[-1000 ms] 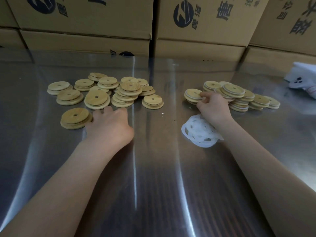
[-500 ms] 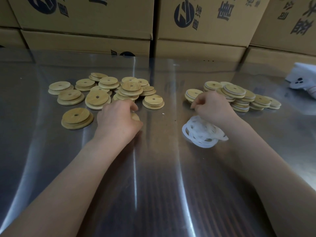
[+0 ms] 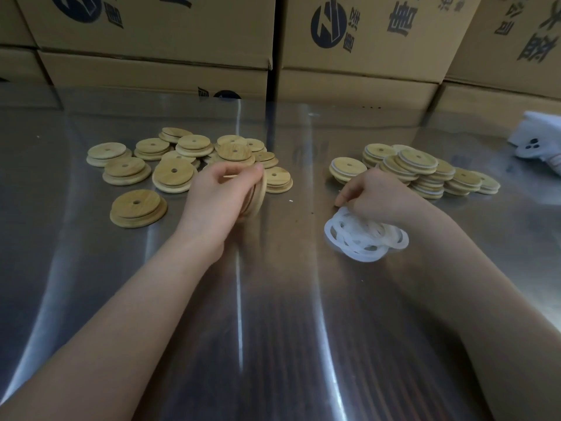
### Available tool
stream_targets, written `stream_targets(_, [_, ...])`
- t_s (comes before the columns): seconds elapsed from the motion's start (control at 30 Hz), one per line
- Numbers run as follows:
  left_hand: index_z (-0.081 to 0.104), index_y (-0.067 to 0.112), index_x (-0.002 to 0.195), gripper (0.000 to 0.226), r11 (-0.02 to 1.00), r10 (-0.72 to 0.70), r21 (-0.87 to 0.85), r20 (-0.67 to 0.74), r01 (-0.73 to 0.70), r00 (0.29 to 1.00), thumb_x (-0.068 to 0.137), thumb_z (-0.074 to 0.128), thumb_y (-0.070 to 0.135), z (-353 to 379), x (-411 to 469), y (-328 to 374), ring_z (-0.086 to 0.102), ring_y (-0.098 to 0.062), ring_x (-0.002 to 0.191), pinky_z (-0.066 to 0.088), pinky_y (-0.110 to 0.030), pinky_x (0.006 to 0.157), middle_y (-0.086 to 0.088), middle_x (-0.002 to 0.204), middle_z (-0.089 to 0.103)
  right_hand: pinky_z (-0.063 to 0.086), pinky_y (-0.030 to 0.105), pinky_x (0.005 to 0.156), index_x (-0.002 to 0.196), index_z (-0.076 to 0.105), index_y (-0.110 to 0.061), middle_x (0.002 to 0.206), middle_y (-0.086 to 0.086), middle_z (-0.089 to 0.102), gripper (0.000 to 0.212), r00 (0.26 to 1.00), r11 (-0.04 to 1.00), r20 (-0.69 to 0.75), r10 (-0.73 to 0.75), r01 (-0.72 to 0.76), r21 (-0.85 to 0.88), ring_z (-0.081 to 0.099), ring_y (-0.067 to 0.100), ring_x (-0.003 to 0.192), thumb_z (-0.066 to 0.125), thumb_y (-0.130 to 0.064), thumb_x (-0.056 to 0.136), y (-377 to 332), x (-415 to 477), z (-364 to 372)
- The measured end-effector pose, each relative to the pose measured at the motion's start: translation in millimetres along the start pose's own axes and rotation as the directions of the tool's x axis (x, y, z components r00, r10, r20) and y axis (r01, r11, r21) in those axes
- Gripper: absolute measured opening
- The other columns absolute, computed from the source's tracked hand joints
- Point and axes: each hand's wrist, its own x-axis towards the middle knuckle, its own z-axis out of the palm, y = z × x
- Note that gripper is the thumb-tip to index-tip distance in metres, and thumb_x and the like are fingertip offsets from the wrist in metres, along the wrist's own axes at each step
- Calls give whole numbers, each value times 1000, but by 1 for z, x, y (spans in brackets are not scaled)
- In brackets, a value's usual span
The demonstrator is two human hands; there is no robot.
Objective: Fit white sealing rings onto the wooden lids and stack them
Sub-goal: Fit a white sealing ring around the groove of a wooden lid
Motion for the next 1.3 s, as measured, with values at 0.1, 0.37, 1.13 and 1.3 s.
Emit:
stream_targets(0.1, [70,23,97,17,946,-172,-270,54,180,984,87,69,37,-1,3,2,66,-13,85,55,-29,65,6,79,71,47,17,66,83,74,-25,85,-7,68,24,1000,1000,15,-17,17,7,61,8,84,58,-6,85,0,-2,-1])
stream_targets(0.37, [71,10,111,44,779,-282,-539,155,320,947,81,74,42,-5,6,1,71,-12,67,57,-29,57,-2,75,73,49,17,64,78,75,-28,83,-5,72,23,996,998,72,-49,47,30,65,9,83,63,-10,83,-2,-8,-5])
stream_targets(1.13, [56,9,127,40,739,-217,-580,276,342,936,98,54,37,-3,8,-5,73,-38,86,61,-47,70,-20,103,73,39,1,51,75,73,-22,72,-13,66,13,983,986,-77,-165,168,22,59,-1,70,71,-12,82,-1,-5,-3])
stream_targets(1.3, [58,10,123,38,756,-214,-544,319,363,923,99,49,38,-2,8,-7,72,-39,88,61,-44,67,-19,102,74,38,0,53,77,70,-23,74,-14,64,14,975,980,-99,-198,198,-9,57,-2,70,68,-12,85,1,-1,-2])
